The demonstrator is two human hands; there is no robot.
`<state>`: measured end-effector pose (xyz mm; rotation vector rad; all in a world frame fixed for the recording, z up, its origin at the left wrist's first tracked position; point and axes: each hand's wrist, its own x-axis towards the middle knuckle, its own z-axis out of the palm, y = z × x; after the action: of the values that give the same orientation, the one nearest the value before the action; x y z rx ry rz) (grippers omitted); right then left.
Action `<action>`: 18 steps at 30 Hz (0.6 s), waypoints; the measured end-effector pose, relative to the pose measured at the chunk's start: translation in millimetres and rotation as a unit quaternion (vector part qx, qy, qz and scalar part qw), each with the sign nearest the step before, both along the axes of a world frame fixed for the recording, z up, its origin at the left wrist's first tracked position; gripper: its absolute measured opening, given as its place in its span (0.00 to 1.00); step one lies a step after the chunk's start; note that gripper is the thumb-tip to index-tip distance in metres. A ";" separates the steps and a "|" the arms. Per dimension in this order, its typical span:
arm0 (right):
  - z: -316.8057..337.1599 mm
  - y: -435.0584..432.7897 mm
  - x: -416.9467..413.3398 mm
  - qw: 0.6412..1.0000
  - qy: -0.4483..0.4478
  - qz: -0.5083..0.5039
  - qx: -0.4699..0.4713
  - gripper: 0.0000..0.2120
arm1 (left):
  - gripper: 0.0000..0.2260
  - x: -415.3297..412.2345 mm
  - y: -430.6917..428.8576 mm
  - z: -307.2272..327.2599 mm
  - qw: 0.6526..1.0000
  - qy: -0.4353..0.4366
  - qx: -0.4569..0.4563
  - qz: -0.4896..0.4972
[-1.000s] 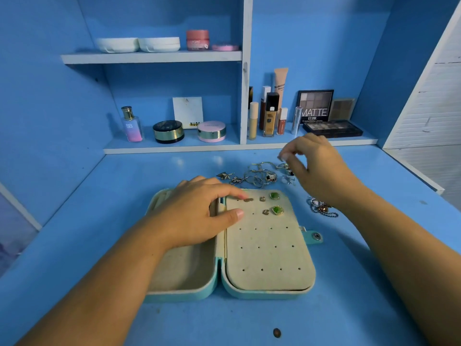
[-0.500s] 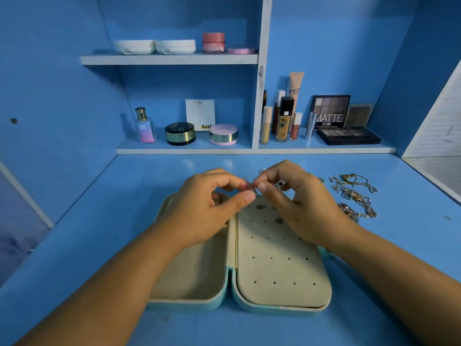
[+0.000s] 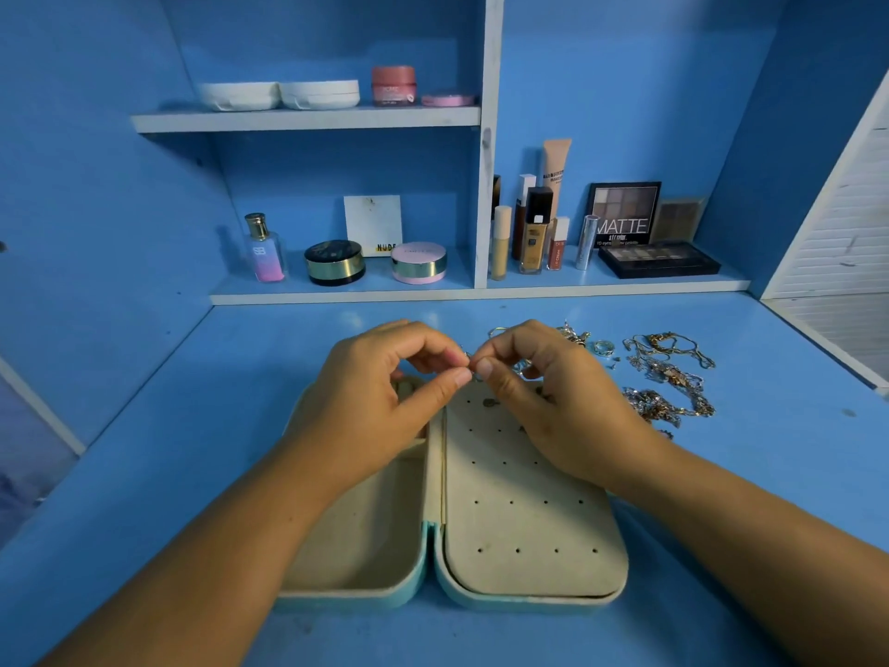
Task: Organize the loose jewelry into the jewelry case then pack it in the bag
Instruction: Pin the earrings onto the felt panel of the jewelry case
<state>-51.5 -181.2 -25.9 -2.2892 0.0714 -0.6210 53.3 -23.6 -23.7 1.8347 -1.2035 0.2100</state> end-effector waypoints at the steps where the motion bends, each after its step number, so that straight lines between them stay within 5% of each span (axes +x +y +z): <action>1: 0.9 0.8 0.3 1.000 0.004 -0.001 0.013 0.04 | 0.03 -0.4 0.4 0.1 1.000 -0.008 0.000 -0.007; 11: 7.8 7.9 -3.5 0.988 0.021 0.041 0.150 0.09 | 0.08 -4.5 -1.7 5.5 0.984 -0.170 -0.047 0.028; 18: 9.8 5.2 -5.0 0.987 0.038 0.044 0.149 0.09 | 0.06 -6.1 0.0 5.6 0.989 -0.143 -0.040 0.003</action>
<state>-56.5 -176.0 -16.1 -2.0133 0.0920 -0.4448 47.2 -23.6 -18.1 1.7807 -1.3635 0.5331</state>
